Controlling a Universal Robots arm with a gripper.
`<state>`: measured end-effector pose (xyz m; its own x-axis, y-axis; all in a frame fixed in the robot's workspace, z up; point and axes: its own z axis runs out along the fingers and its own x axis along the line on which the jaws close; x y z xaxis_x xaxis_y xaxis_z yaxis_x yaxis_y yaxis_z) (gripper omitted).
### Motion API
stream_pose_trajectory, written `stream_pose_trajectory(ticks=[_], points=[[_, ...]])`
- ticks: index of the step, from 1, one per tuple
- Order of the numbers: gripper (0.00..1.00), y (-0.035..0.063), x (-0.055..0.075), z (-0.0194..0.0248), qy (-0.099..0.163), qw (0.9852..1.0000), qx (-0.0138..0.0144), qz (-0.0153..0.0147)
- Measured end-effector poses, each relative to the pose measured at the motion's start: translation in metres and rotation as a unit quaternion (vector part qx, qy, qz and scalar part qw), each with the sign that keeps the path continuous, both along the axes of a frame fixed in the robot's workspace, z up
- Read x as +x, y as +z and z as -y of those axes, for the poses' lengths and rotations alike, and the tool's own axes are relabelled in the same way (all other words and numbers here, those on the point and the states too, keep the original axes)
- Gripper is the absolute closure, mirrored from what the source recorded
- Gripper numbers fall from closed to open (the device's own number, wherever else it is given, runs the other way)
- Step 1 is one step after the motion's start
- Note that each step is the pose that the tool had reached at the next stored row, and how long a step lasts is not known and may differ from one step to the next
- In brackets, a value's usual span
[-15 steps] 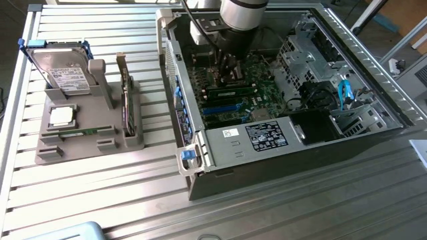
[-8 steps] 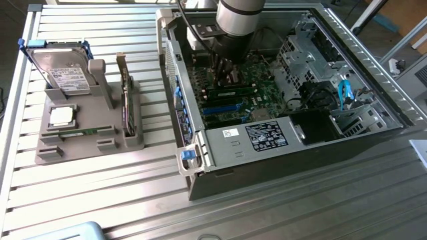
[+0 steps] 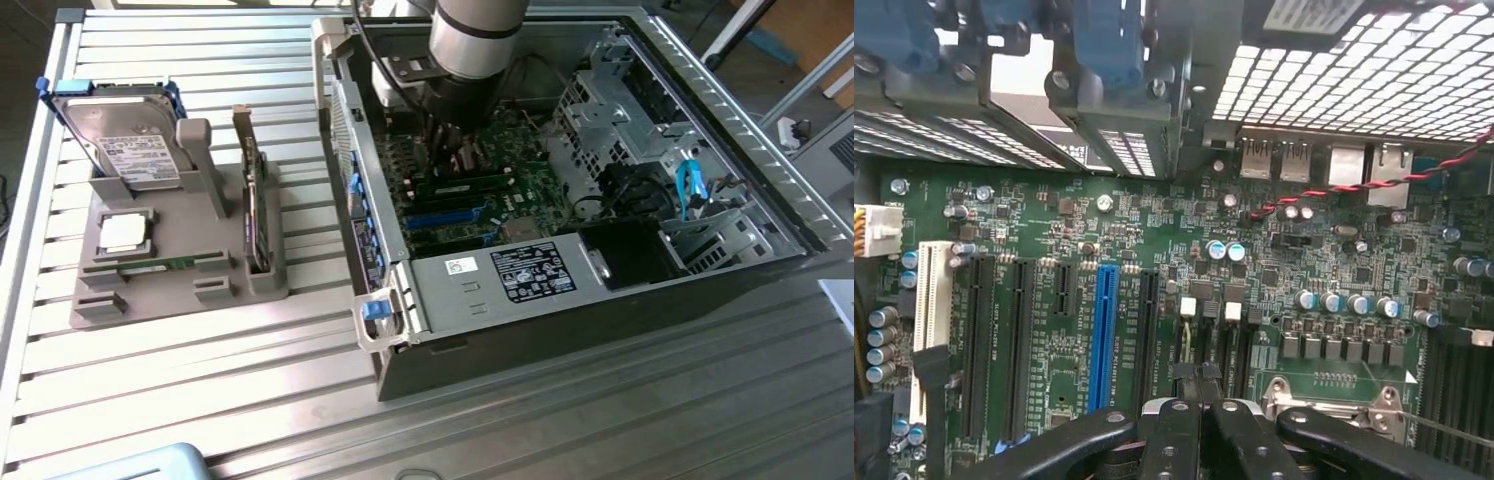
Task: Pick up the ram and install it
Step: 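Press down the ram until it locks into place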
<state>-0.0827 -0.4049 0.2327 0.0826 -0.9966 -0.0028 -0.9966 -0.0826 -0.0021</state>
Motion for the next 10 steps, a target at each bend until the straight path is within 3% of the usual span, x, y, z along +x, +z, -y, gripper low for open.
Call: stream_pose_trajectory(ticks=[6, 10], points=[[0.89, -0.0032, -0.0003, 0.0, 0.0, 1.0, -0.0012, 0.0], [0.89, 0.004, -0.0001, -0.0002, 0.0, 1.0, -0.0028, 0.0004]])
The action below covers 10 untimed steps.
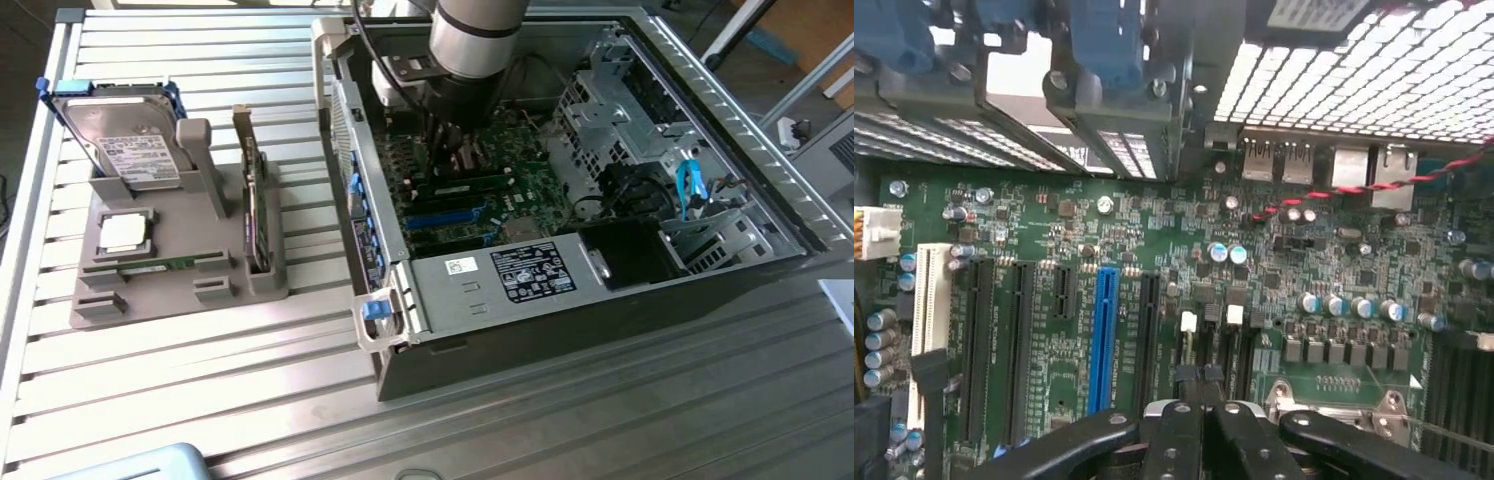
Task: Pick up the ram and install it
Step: 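Press down the ram until it locks into place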
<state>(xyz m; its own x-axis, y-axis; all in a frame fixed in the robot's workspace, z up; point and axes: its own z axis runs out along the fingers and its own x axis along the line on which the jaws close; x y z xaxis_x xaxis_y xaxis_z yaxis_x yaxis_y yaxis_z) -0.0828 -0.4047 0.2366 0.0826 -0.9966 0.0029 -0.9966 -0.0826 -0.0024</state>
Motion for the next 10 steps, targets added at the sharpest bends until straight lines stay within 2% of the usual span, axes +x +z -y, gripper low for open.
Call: stream_pose_trajectory(ticks=[4, 10], points=[[0.89, 0.0126, 0.0, 0.0001, 0.0, 1.0, -0.0021, -0.0002], [0.89, 0.0393, 0.0, 0.0001, 0.0, 1.0, -0.0039, -0.0002]])
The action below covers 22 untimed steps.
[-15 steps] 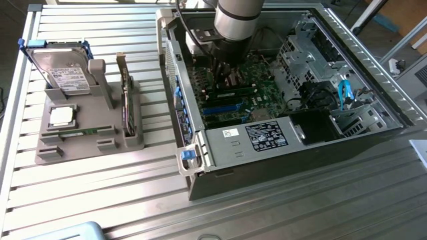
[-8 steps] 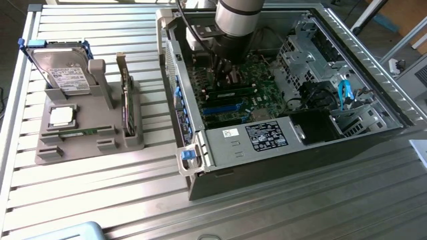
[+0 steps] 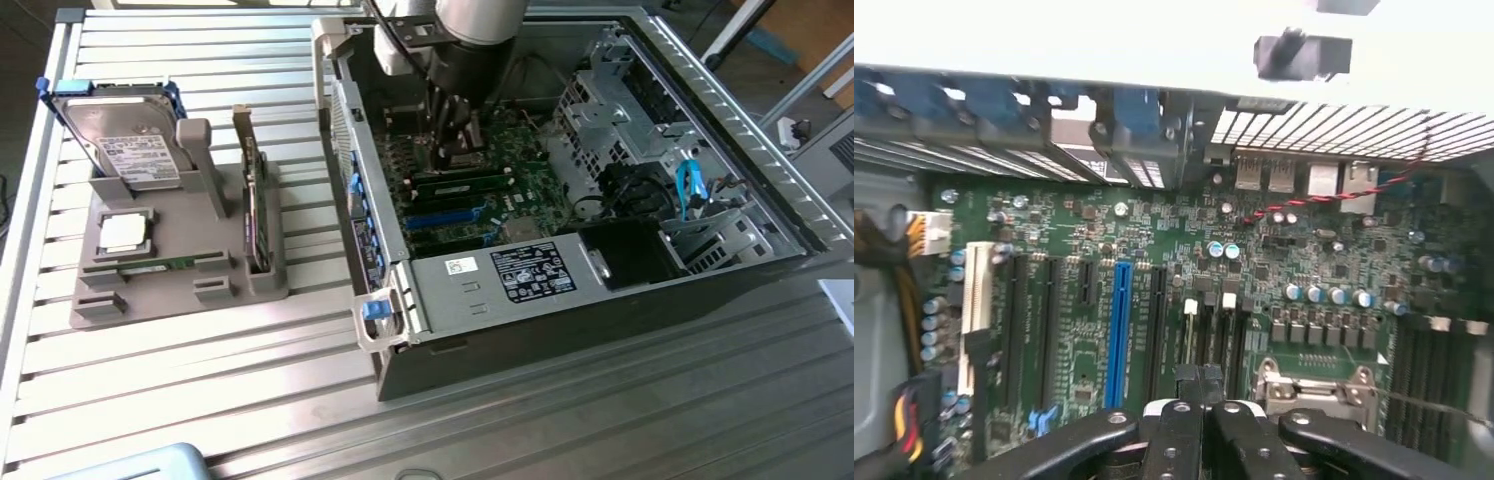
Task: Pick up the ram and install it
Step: 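Press down the ram until it locks into place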
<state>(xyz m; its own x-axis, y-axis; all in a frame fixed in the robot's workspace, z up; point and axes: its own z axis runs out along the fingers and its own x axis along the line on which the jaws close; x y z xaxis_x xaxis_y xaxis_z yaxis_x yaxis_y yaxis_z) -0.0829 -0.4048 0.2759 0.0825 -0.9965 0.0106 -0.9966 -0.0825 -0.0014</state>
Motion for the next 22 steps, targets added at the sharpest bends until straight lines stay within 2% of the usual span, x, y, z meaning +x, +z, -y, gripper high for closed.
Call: stream_pose_trajectory(ticks=[11, 17, 19, 20, 22], points=[[0.89, 0.052, 0.0, 0.0, 0.0, 1.0, -0.0011, 0.0], [0.89, 0.0539, 0.002, 0.0, 0.0, 1.0, -0.0014, -0.0001], [0.89, 0.0531, 0.011, 0.0, 0.0, 1.0, -0.0013, 0.0], [0.89, 0.0521, 0.022, 0.0, 0.0, 1.0, -0.0012, 0.0], [0.89, 0.0512, 0.033, -0.0001, 0.0, 1.0, -0.0013, 0.0]])
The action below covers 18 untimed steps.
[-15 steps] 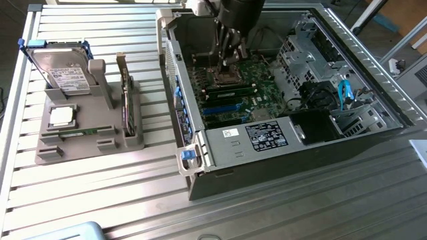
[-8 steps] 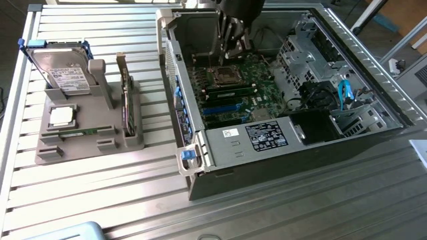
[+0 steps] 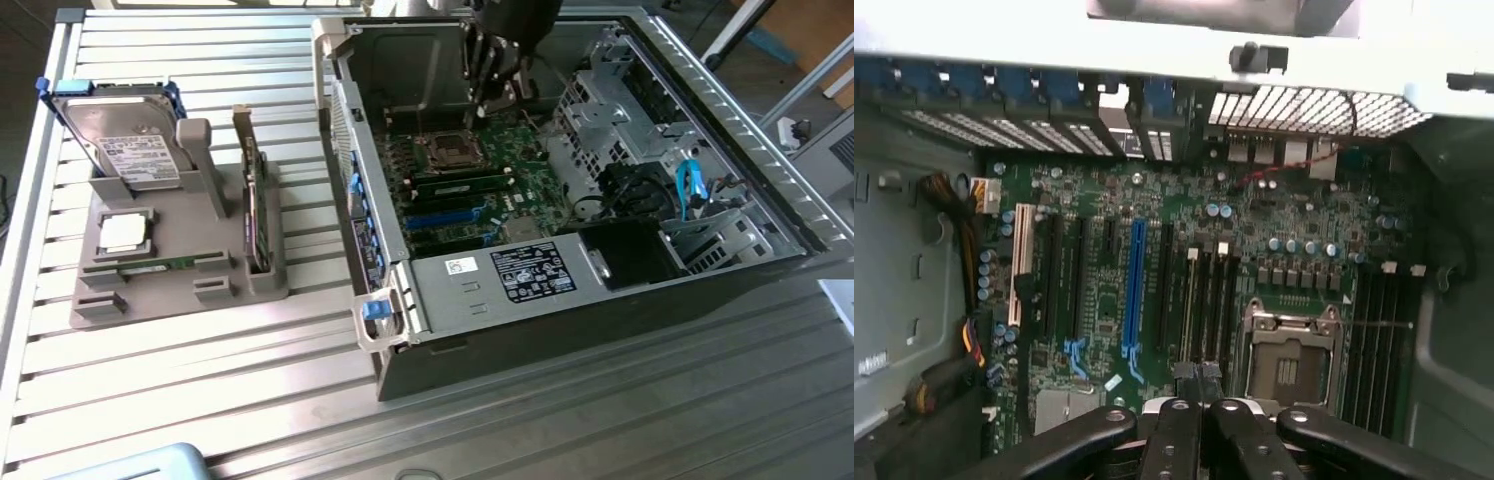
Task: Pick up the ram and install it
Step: 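Press down the ram until it locks into place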
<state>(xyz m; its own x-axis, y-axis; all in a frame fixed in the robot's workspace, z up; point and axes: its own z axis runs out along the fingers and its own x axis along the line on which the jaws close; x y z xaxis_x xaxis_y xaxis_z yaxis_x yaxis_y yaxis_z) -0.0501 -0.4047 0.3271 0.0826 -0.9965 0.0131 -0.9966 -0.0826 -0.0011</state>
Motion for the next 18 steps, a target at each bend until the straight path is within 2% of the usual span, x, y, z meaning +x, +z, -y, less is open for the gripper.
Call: stream_pose_trajectory(ticks=[4, 6, 7, 12, 18], points=[[0.89, -0.0019, 0.03, -0.0002, 0.0, 1.0, 0.0001, 0.0], [0.89, -0.0025, 0.039, -0.0002, 0.0, 1.0, 0.0, 0.0], [0.89, -0.003, 0.05, -0.0003, 0.0, 1.0, -0.0001, 0.0], [0.89, -0.0042, 0.077, -0.0005, 0.0, 1.0, 0.0001, 0.0], [0.89, -0.0041, 0.078, -0.0004, 0.0, 1.0, 0.0, 0.0]])
